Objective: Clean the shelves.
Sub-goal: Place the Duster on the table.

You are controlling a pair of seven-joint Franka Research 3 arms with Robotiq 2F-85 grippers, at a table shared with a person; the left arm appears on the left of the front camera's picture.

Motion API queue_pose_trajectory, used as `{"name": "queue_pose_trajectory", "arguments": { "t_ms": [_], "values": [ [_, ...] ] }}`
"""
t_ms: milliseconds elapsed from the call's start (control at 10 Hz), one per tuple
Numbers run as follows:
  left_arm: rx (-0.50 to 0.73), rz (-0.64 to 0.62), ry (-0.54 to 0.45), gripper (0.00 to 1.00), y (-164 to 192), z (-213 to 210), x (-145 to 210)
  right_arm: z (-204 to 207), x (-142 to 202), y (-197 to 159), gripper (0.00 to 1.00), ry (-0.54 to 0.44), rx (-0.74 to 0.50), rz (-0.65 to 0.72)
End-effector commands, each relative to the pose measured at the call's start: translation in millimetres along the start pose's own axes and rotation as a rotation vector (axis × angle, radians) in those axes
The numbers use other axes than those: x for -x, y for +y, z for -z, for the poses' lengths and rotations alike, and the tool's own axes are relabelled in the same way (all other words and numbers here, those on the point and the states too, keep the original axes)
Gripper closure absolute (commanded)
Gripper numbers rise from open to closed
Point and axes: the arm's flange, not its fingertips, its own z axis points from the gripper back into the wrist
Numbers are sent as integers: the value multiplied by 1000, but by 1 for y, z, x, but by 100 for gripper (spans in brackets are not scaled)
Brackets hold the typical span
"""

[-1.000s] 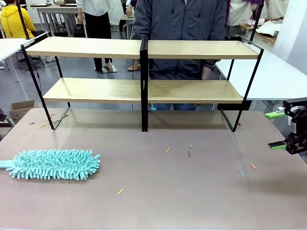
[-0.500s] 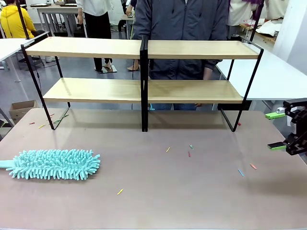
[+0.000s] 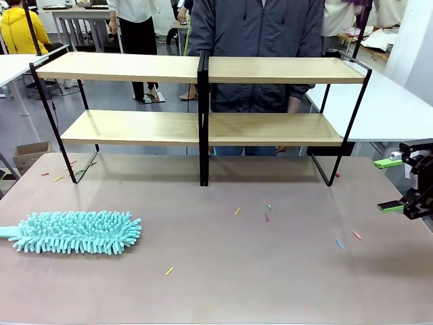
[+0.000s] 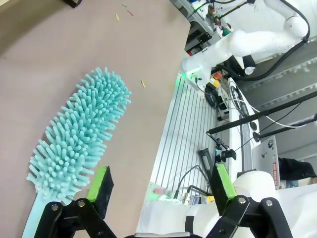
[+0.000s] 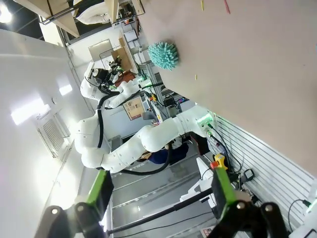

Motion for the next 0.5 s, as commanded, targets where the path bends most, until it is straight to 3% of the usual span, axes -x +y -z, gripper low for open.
{"name": "queue_pose_trajectory", "arguments": {
  "t_ms": [0,400],
  "values": [
    [7,14,8,0,-2,-2,0,-2,1,1,0,2,-10,-1],
    [7,14,8,0,-2,-2,0,-2,1,1,0,2,-10,-1]
  ]
}}
